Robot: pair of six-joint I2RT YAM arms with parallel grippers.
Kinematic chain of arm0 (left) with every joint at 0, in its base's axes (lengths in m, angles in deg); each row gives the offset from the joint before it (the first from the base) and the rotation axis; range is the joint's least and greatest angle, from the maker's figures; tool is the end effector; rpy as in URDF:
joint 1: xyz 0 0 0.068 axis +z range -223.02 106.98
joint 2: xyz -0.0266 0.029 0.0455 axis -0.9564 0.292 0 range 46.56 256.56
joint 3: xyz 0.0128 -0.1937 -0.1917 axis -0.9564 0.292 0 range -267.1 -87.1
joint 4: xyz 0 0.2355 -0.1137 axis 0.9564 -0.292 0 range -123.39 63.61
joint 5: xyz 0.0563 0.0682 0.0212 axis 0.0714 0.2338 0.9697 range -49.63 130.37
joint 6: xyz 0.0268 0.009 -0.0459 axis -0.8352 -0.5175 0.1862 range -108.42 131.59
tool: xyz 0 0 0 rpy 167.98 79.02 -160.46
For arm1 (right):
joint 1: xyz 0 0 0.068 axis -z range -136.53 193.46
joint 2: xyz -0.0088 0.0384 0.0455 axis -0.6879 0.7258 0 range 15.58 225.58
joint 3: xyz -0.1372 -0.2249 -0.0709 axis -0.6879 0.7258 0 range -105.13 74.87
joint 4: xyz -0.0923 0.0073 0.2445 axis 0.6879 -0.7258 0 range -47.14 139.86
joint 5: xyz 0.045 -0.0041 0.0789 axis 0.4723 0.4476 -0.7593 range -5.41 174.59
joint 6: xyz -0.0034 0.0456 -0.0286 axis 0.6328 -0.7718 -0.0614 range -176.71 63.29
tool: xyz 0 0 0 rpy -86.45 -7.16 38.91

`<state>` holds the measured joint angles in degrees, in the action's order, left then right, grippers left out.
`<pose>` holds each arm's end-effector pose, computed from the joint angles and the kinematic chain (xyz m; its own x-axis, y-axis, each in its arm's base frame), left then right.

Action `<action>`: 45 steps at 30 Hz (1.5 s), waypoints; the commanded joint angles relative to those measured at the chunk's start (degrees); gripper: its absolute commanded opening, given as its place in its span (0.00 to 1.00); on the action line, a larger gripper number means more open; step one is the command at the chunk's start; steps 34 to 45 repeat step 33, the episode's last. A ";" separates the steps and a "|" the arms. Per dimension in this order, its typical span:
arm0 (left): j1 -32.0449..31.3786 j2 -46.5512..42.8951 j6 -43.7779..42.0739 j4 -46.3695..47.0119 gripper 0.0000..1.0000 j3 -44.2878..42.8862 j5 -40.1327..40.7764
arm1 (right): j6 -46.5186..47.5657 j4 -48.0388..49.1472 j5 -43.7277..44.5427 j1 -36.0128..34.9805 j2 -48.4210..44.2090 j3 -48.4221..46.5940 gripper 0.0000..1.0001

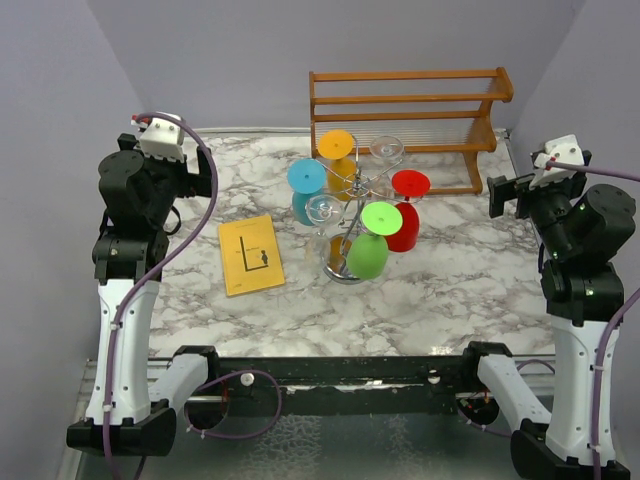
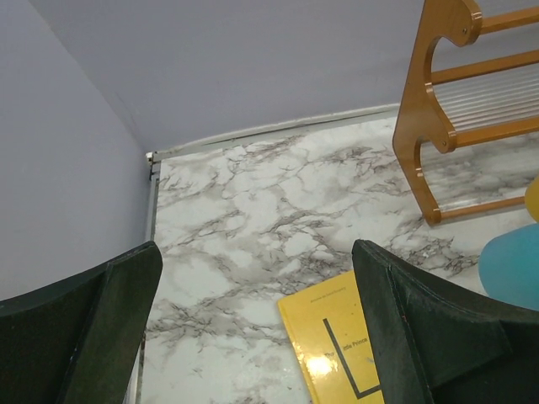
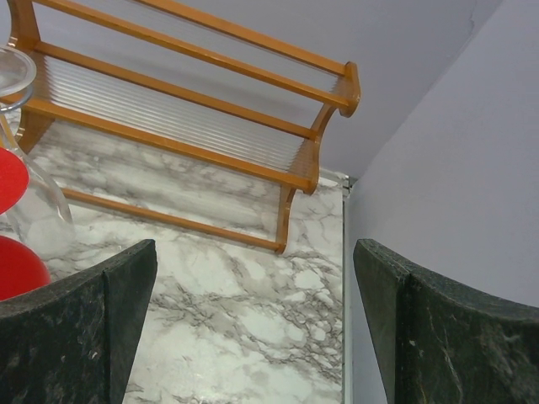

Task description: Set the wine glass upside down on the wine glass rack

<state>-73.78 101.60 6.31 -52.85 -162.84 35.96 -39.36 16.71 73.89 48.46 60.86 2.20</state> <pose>0.1856 -0.0052 0.4616 -0.0917 0.0929 -0.9914 0.0986 0.9916 0.0838 0.1327 -0.0050 0.4561 -0.0659 -0.2883 -0.9553 -0.1236 0.9523 -0.2789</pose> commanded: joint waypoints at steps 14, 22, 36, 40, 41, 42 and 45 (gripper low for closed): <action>1.81 0.13 1.61 -3.10 0.99 -4.01 -3.01 | -1.38 -2.44 -0.55 1.39 -0.09 -1.41 1.00; 1.90 -0.36 1.45 -3.43 0.99 -3.28 -4.35 | -1.90 -1.99 -0.75 2.17 -0.52 -0.39 1.00; 1.90 -0.46 1.25 -3.09 0.99 -2.56 -4.71 | -2.23 -1.40 -0.46 2.54 -0.35 0.39 1.00; 1.90 -0.46 1.25 -3.09 0.99 -2.56 -4.71 | -2.23 -1.40 -0.46 2.54 -0.35 0.39 1.00; 1.90 -0.46 1.25 -3.09 0.99 -2.56 -4.71 | -2.23 -1.40 -0.46 2.54 -0.35 0.39 1.00; 1.90 -0.46 1.25 -3.09 0.99 -2.56 -4.71 | -2.23 -1.40 -0.46 2.54 -0.35 0.39 1.00; 1.90 -0.46 1.25 -3.09 0.99 -2.56 -4.71 | -2.23 -1.40 -0.46 2.54 -0.35 0.39 1.00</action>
